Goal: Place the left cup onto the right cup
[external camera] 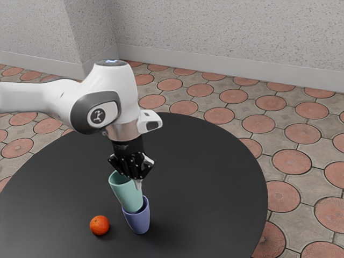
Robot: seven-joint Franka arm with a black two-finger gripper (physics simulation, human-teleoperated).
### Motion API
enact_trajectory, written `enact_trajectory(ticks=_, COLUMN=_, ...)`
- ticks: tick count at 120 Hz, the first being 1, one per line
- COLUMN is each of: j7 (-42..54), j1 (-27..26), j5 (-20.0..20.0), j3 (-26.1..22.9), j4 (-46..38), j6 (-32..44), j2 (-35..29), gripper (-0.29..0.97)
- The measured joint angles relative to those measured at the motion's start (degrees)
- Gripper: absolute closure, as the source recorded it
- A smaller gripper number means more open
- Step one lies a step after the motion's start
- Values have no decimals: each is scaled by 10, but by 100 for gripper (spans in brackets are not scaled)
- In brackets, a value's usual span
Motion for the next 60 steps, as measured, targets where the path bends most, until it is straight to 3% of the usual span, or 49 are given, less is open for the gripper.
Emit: enact_trajectory(ticks=60, j7=-3, j1=2, j5=-1, j3=-2, j4=5, j6=3, j2=6, gripper=78)
